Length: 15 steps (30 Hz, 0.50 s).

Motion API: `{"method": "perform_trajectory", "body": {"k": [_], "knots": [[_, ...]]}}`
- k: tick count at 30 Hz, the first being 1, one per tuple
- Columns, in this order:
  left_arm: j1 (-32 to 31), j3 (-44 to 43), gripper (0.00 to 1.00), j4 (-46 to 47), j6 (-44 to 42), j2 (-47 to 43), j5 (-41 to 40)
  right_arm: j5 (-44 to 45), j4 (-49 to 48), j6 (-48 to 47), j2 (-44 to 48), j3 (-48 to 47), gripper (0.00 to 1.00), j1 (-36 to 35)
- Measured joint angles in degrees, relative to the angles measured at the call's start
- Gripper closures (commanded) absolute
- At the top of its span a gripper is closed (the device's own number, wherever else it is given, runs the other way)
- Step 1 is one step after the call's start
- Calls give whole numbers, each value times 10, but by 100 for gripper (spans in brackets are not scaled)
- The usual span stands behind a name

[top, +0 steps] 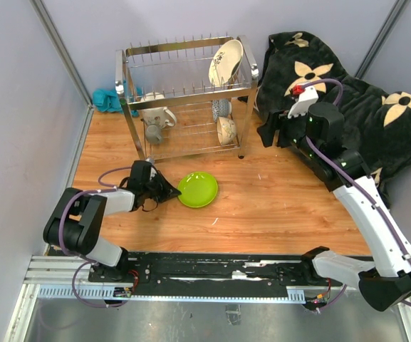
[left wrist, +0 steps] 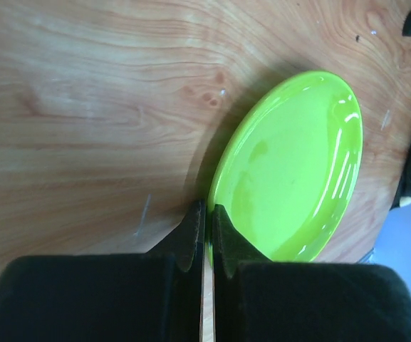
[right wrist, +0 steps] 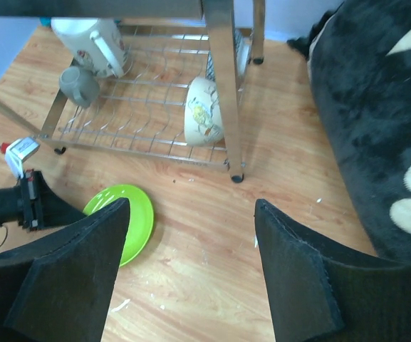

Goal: Load the mixed dishes into the dish rack

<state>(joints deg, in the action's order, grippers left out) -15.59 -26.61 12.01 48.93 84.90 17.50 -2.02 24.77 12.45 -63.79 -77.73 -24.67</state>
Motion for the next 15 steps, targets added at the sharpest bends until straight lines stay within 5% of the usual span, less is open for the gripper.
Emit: {"method": "perform_trajectory", "body": {"k": [15], "knots": [[-12,-46,100,-7,18,-74,89,-242,22,114,-36,102,26,51]]}}
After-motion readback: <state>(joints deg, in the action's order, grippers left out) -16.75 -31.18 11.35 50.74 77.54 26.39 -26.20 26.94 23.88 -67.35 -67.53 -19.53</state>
